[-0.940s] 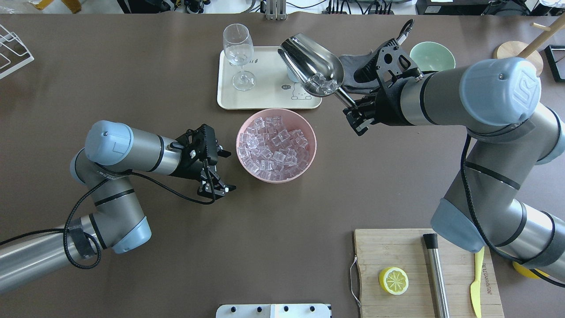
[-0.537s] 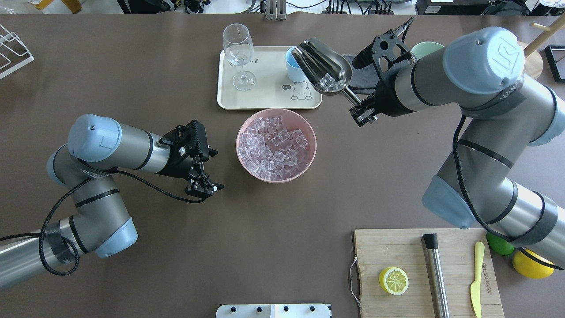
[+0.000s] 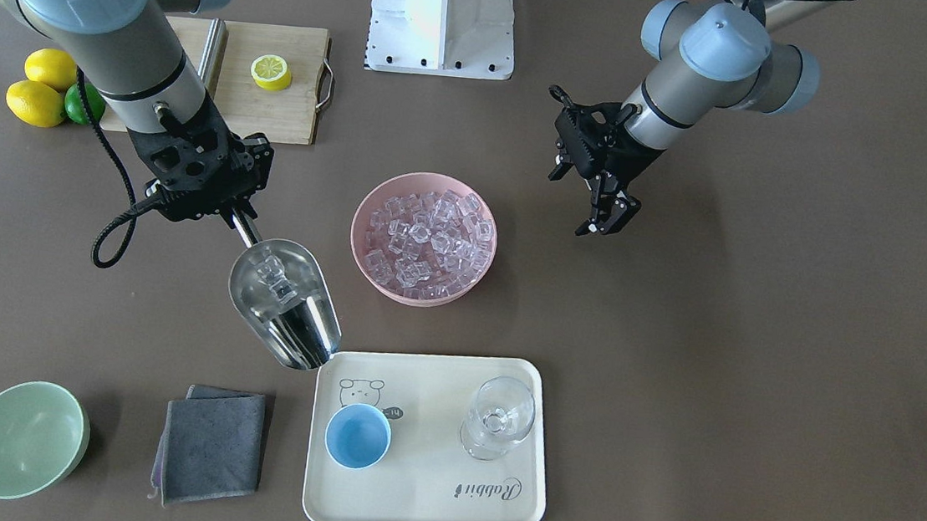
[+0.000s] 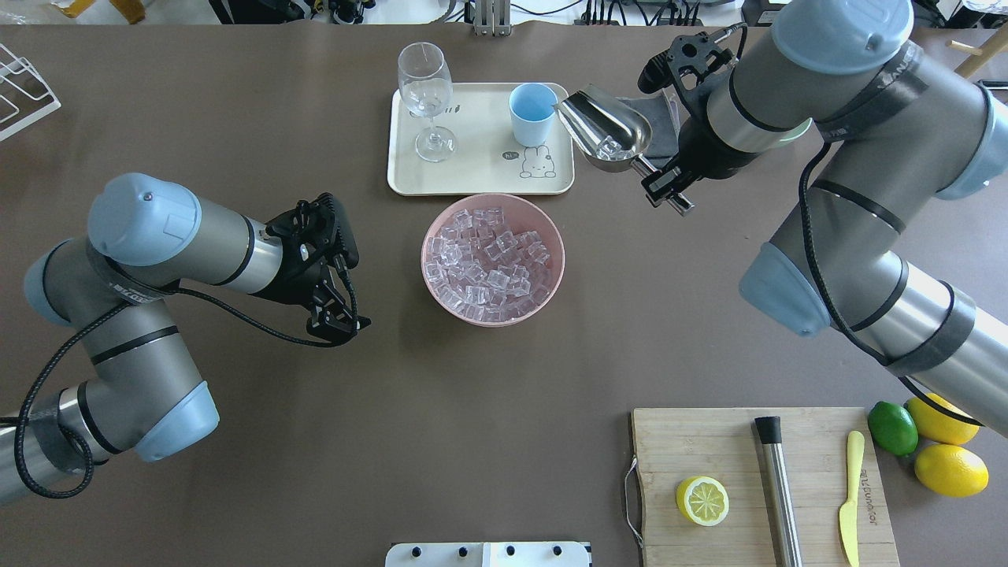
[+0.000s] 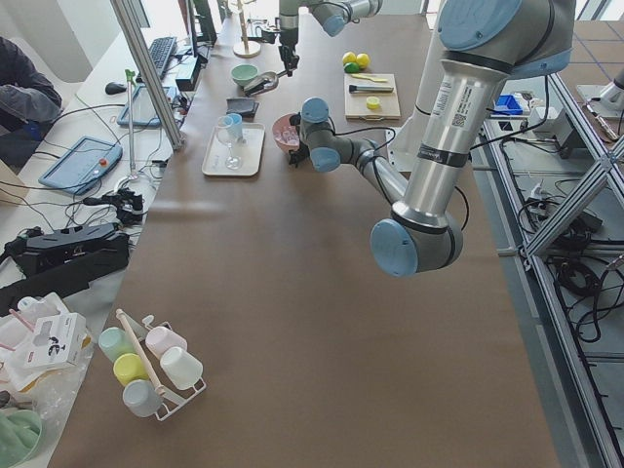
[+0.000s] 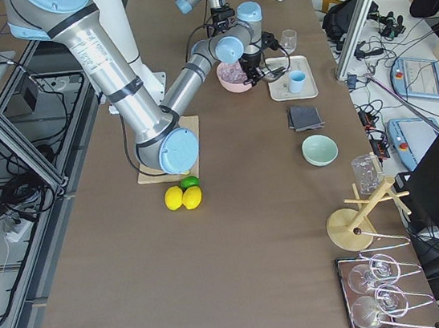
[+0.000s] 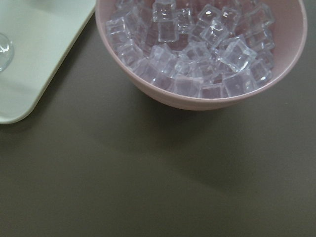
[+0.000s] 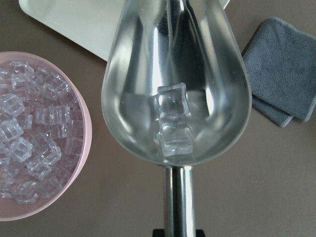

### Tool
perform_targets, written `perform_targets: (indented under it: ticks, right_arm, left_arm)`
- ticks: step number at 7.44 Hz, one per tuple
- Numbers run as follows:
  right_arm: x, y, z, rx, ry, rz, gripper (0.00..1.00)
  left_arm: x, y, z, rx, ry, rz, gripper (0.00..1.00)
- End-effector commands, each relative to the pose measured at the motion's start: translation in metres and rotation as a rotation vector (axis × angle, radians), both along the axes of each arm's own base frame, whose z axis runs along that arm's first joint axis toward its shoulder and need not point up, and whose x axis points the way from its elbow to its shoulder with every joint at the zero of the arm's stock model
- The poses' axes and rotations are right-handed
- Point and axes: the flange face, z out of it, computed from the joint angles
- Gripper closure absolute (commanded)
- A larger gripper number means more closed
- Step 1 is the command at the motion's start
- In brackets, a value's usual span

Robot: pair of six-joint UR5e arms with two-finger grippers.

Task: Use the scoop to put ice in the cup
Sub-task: 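Tilt the scoop over the light-blue cup with the right gripper while the left withdraws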

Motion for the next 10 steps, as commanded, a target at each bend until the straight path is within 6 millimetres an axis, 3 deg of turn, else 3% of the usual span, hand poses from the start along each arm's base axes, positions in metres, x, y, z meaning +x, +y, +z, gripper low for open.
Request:
perform_targets:
  ticks: [1,4,6,7,9,10]
  right_arm:
    - [-0.015,-0.031,-0.023,-0.131,0.083,-0.057,1.0]
    - [-0.026,-0.076,-0.048,-0.168,0.16,-0.127,1.0]
    - [-0.044,-0.109,-0.063,-0.186,0.191,-0.162,1.0]
    - [-0.053,-0.121,-0.065,-0.192,0.205,-0.181,1.0]
    - [-0.068,-0.139,-0.063,-0.222,0.237,-0.214,1.0]
    - [-0.073,-0.143,-0.066,-0.237,0.251,-0.234,1.0]
  left_arm:
    - [-0.04,-0.017,-0.001,-0.119,-0.145,-0.067,0.02]
    - [-0.056,-0.026,0.017,-0.175,-0.192,-0.097,0.02]
    - [-0.086,-0.042,0.06,-0.311,-0.194,-0.06,0.02]
    - [-0.099,-0.054,0.069,-0.349,-0.189,-0.067,0.02]
    - [-0.114,-0.068,0.103,-0.404,-0.228,-0.104,0.02]
    - [-0.139,-0.078,0.12,-0.444,-0.252,-0.146,0.02]
